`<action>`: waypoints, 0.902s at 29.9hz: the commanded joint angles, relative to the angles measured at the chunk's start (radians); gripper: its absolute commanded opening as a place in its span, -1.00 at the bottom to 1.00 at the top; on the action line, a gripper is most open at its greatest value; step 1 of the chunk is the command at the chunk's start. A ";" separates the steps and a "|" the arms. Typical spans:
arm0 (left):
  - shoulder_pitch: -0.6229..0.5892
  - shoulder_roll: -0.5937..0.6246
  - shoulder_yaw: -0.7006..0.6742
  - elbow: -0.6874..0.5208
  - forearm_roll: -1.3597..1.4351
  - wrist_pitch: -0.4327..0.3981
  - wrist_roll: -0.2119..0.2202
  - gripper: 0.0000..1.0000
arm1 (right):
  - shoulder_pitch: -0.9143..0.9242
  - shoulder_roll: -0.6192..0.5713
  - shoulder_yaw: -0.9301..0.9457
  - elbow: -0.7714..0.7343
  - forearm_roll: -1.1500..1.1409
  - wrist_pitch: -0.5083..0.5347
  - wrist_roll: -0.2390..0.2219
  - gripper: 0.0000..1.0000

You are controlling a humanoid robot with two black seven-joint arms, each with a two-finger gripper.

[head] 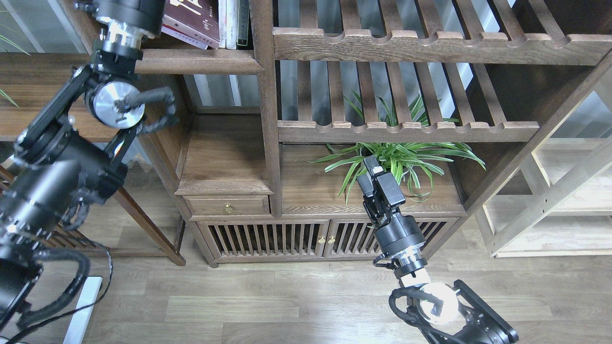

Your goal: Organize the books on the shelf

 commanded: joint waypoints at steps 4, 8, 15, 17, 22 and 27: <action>0.102 -0.010 -0.002 -0.078 -0.002 -0.102 0.000 0.97 | 0.064 0.000 0.003 0.000 0.000 0.000 0.007 0.77; 0.190 -0.045 0.003 -0.174 -0.022 -0.102 0.000 0.97 | 0.107 0.000 0.032 0.000 0.001 -0.018 0.007 0.78; 0.307 -0.110 0.047 -0.237 -0.067 -0.102 0.131 0.97 | 0.156 0.000 0.037 0.000 0.001 -0.030 0.007 0.78; 0.335 -0.119 0.078 -0.250 -0.073 -0.102 0.177 0.97 | 0.164 0.000 0.038 0.002 0.001 -0.030 0.007 0.78; 0.396 -0.121 0.182 -0.253 -0.071 -0.102 0.237 0.97 | 0.205 0.000 0.054 0.002 0.001 -0.032 0.005 0.80; 0.439 -0.121 0.239 -0.253 -0.070 -0.102 0.237 0.97 | 0.221 0.000 0.063 0.002 0.001 -0.041 0.005 0.80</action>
